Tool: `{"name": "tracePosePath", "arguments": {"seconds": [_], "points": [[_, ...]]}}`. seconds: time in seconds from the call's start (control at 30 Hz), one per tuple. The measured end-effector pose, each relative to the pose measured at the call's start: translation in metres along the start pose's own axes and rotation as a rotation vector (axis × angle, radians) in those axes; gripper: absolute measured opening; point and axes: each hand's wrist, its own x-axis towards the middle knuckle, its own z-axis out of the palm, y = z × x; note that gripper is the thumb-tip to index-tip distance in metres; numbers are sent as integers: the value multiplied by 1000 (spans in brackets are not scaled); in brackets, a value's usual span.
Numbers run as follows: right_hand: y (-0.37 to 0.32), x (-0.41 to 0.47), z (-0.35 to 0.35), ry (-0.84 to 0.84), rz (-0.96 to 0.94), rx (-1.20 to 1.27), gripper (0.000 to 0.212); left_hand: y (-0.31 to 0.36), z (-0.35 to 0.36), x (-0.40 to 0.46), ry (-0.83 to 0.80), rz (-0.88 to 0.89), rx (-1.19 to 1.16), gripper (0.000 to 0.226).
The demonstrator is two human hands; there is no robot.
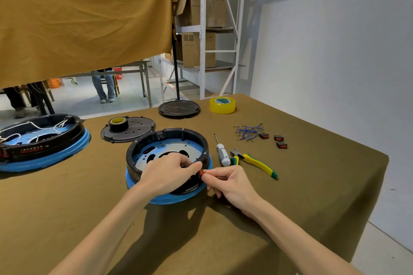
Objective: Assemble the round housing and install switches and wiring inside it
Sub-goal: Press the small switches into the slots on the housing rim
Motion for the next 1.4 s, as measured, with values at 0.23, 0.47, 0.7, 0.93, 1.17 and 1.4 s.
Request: {"name": "tracePosePath", "arguments": {"seconds": [0.23,0.47,0.7,0.93,1.17,1.4], "points": [[-2,-2,2,6,-3,-8,17,2,-2,0,-8,15,14,50],[-3,0,3,26,20,-20,15,2,-5,-1,-26,56,-3,39],[-6,3,2,20,40,-34,8,6,-7,-5,-53,60,7,39],[-10,0,7,50,24,-199,7,3,-21,-5,-216,84,-73,21],[-48,21,10,-86,-49,-785,26,-6,-39,-6,-411,150,-186,24],[-59,24,14,-181,-73,-1117,33,-11,-44,-9,-440,179,-270,26]]}}
